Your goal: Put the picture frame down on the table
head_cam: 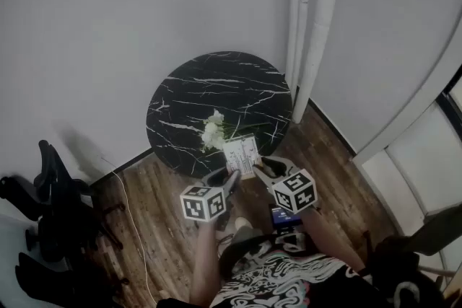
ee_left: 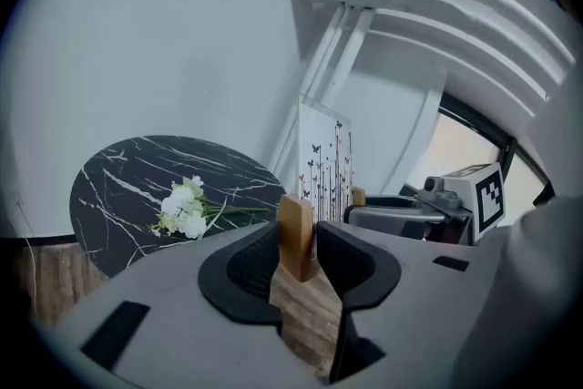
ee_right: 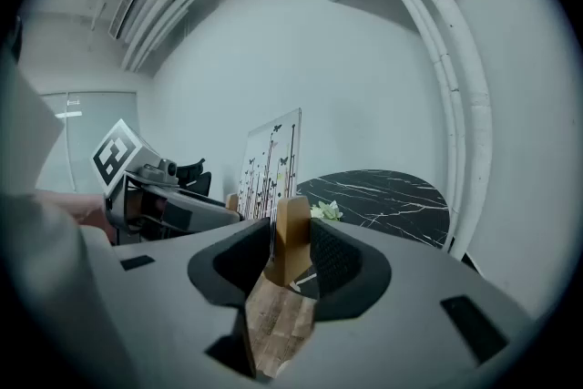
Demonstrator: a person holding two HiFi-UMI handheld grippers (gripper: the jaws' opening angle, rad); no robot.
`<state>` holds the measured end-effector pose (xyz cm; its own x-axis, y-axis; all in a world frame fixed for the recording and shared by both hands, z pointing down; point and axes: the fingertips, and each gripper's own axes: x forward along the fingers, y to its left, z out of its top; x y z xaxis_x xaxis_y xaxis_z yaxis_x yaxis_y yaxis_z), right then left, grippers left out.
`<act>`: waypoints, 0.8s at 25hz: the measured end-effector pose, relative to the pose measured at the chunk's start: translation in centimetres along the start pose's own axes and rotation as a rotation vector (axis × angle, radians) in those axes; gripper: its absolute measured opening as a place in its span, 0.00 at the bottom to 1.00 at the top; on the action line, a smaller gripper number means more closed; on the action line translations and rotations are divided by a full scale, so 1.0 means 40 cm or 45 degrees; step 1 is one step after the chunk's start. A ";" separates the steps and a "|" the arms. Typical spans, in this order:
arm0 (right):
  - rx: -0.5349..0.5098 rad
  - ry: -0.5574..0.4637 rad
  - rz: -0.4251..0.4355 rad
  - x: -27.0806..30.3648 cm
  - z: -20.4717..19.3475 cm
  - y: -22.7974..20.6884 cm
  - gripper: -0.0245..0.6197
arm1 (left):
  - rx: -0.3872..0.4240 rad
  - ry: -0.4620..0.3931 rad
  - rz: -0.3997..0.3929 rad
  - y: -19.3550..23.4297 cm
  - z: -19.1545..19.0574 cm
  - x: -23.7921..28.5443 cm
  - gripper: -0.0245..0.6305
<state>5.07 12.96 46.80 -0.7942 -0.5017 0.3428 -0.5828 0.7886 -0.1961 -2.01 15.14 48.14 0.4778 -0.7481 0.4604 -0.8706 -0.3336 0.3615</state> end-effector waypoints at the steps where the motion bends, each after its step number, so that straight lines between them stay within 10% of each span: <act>1: 0.001 -0.001 0.004 -0.003 -0.002 0.001 0.25 | -0.001 0.000 0.001 -0.003 -0.002 -0.001 0.25; 20: 0.027 0.000 0.049 -0.058 -0.026 0.015 0.25 | -0.019 0.008 0.023 -0.057 -0.036 -0.024 0.25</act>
<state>6.75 14.97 46.85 -0.8160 -0.4713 0.3347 -0.5556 0.7994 -0.2288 -0.31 17.45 48.02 0.4627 -0.7504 0.4720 -0.8774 -0.3113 0.3651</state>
